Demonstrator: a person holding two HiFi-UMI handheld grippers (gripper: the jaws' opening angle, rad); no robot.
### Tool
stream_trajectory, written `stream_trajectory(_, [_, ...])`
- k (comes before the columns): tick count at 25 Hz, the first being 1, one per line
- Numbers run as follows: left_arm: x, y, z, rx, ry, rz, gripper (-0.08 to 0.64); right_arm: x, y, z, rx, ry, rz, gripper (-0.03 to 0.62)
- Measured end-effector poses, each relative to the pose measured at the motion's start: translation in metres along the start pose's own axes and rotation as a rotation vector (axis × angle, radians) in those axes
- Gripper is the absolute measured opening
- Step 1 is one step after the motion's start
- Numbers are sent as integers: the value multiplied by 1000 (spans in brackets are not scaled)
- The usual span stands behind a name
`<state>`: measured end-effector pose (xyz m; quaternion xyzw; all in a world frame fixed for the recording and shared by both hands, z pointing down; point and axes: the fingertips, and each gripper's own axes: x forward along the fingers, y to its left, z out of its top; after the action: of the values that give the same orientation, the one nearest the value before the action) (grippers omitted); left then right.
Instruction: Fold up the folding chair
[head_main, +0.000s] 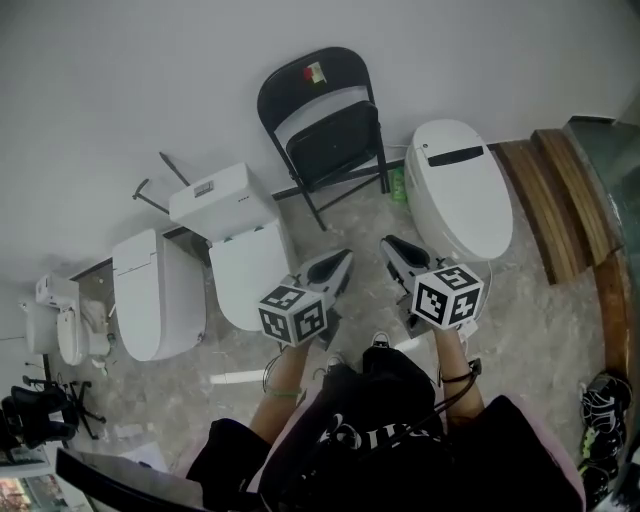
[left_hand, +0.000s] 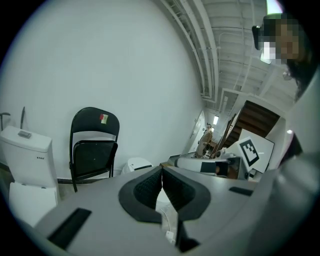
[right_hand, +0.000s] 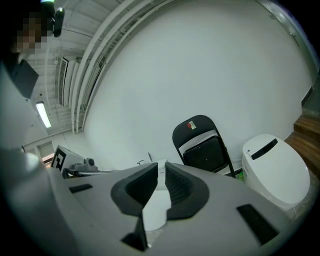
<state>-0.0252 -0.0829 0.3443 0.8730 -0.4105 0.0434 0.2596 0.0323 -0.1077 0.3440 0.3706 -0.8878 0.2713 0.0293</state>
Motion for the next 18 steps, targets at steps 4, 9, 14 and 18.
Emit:
stream_trajectory(4, [-31,-7,-8,38,-9,13,5,-3,27,-11,-15,-2,-8,54])
stream_trajectory(9, [-83,-12,-22,72,-11,8,5,-3,76,-34,-14,-1,-28,54])
stream_trajectory(14, [-137,-11,-49,64,1,-21,5,-10,126,-69,-6,-6,-55,54])
stream_trajectory(18, [-169,-15,-64,65,4,-53,6,-22,154,-92,4,-15,-88,54])
